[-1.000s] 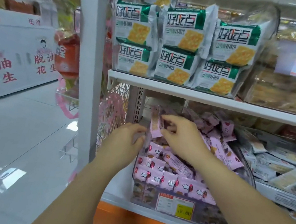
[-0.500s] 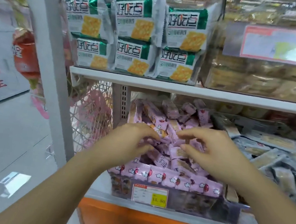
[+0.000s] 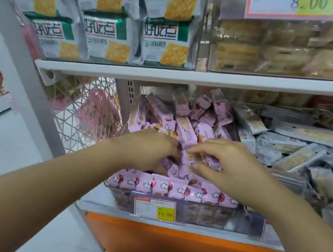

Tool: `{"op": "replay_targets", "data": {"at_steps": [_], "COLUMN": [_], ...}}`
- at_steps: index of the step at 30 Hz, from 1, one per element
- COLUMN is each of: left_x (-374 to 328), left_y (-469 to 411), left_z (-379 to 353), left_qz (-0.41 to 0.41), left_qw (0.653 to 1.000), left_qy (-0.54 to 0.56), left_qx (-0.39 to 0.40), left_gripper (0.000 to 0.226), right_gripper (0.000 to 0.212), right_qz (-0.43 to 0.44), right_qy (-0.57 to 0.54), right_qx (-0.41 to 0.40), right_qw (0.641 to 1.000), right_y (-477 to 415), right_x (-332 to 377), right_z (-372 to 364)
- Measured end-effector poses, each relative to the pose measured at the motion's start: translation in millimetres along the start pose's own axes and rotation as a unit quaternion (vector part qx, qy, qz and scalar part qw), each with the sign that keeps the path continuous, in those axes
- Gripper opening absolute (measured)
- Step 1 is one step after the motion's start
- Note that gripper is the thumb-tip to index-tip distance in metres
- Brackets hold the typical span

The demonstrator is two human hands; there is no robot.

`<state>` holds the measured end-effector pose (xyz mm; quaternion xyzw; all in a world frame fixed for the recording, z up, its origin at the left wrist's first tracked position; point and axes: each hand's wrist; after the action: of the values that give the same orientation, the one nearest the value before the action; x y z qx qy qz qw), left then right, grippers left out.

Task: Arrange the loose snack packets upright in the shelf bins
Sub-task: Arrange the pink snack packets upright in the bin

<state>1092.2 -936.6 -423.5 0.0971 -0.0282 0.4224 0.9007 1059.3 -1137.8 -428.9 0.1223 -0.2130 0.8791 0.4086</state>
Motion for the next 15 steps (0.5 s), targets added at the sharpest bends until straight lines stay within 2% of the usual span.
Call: {"op": "replay_targets", "data": {"at_steps": [5, 7, 10, 15], "left_x": [12, 20, 31, 24], "left_y": [8, 17, 31, 39], "left_z": [-2, -2, 4, 14], "left_qz": [0.004, 0.021, 0.034, 0.039], "left_qw": [0.997, 0.991, 0.969, 0.921], "left_qy": [0.022, 0.073, 0.168, 0.309], "left_qx": [-0.068, -0.111, -0.180, -0.234], "left_gripper": [0.039, 0.040, 0.046, 0.031], "right_gripper": [0.030, 0.031, 0.034, 0.047], "right_qz": [-0.002, -0.009, -0.022, -0.030], "right_qy": [-0.008, -0.024, -0.049, -0.110], "right_qx": [0.002, -0.004, -0.026, -0.081], "right_qw": [1.000, 1.000, 0.998, 0.990], "right_y": [-9, -11, -15, -20], "right_x": [1, 1, 1, 7], "right_z": [-3, -3, -3, -7]}}
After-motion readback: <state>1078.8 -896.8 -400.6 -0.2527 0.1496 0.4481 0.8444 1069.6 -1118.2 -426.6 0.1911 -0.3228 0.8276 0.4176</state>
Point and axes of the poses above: each hand's wrist, its own y-axis away from the middle knuckle, its own z-axis out of the back of the hand, x = y × z, and after that the axes turned 1 degree about z, right-handed
